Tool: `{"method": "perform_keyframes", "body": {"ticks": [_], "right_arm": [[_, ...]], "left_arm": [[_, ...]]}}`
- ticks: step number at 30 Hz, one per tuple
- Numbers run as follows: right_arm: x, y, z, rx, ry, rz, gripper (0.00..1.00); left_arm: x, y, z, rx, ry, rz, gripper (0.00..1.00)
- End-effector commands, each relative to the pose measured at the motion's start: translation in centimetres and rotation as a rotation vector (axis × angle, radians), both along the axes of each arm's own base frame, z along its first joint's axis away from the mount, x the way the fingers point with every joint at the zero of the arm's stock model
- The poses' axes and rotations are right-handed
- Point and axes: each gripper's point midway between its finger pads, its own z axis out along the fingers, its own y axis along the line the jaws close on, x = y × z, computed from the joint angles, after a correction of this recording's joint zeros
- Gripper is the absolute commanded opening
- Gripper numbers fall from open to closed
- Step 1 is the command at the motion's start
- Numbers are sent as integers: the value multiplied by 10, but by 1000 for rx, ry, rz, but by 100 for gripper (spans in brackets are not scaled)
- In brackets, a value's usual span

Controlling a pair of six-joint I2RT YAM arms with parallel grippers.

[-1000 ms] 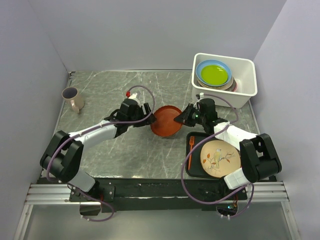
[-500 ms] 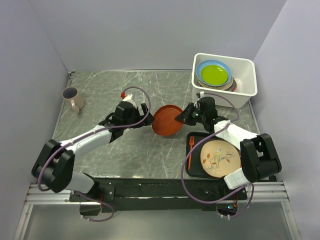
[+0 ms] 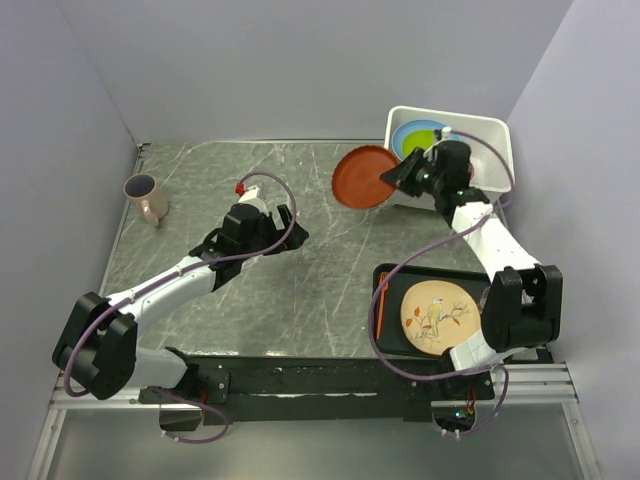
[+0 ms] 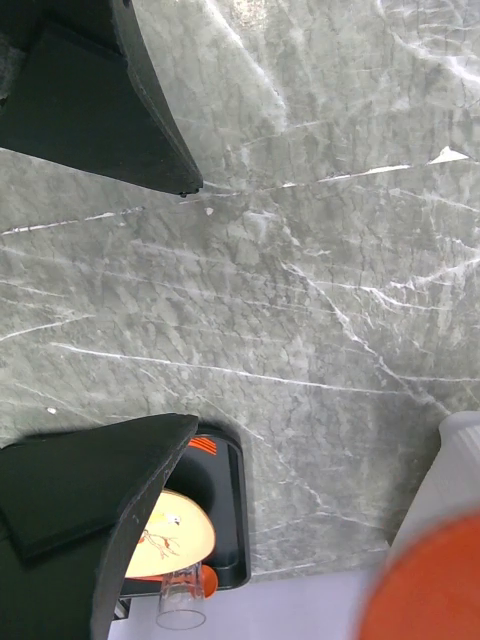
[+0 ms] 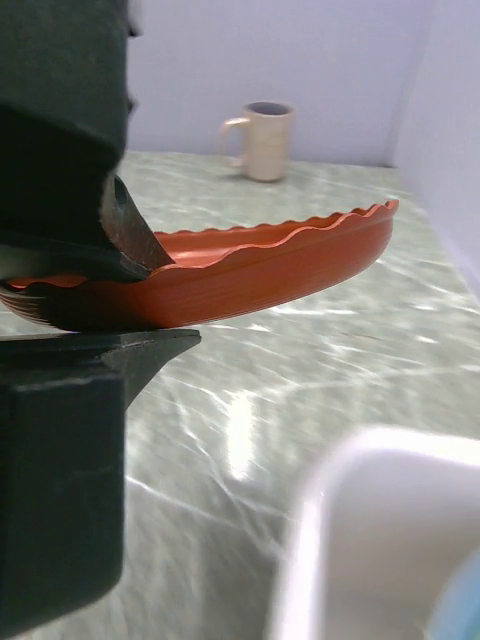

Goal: Place the plates into the plastic bin on the countertop
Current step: Place the plate in the plastic bin.

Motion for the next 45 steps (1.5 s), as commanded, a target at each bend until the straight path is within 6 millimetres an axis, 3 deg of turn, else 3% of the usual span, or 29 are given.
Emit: {"method": "perform_keyframes", "body": {"ticks": [1,3,4,7,14,24,36,41,45], "right_arm": [[20,-33,29,-15,-39,-47,0],[28,-40,36,-16,-46,-59,0],[34,-59,38,-15,-50,-99,0],[50,-81,43,-3,-53,-141,0],[81,-115,38,26,-31,-202,0],[98,-156,31,56,-17,-261,0],[129,-174,17,103,8,-288,5],[132,-180,5,65,40,-302,28],[128,-191,0,-20,65,-369,56]], "left_arm": [[5,-5,3,4,-34,-18,96],[5,-6,2,5,-33,-23,96],[5,-6,1,7,-32,-24,96],[6,-7,0,9,-30,-29,96],[5,-8,-5,12,-15,-33,96],[3,-9,-18,15,14,-43,96],[2,-13,-27,16,35,-58,96],[0,-12,-26,13,29,-62,96],[1,-15,-29,15,36,-70,96]]}}
